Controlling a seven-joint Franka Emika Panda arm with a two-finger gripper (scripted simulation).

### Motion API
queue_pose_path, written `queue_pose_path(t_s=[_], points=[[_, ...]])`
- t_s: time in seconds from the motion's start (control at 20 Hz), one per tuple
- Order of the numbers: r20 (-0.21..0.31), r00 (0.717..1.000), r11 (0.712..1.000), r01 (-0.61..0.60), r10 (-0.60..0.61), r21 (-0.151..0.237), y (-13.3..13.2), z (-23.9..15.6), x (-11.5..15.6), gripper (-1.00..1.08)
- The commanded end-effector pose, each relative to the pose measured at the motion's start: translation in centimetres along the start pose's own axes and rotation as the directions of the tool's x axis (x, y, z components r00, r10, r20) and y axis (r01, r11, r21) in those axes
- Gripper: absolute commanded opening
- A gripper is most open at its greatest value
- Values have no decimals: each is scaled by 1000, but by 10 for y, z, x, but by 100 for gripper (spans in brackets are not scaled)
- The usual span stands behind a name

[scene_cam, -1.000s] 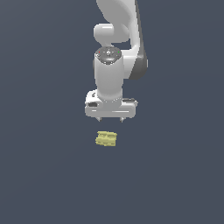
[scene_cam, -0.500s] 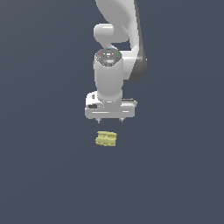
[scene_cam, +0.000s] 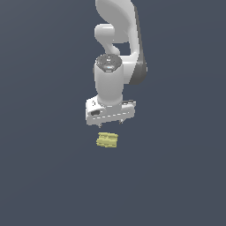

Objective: Pick up the object and move it to a goal position.

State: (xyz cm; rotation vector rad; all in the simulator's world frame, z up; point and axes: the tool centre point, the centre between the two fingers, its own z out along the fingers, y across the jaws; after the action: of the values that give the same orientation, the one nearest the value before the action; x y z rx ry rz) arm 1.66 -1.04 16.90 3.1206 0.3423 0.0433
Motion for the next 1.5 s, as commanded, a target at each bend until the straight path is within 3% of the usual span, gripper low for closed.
queue_pose_path(t_s=[0.0,0.35,0.7,1.05,1.45], points=[[3,998,998,66,-66,-1,1,4,1,100],[11,967,967,255,-255,-2,5,16,2,100],[16,900,901,435,-435,2,9,28,4,100],[19,801,802,598,-598,8,12,40,5,100],[18,653,653,757,-757,16,16,53,7,100]])
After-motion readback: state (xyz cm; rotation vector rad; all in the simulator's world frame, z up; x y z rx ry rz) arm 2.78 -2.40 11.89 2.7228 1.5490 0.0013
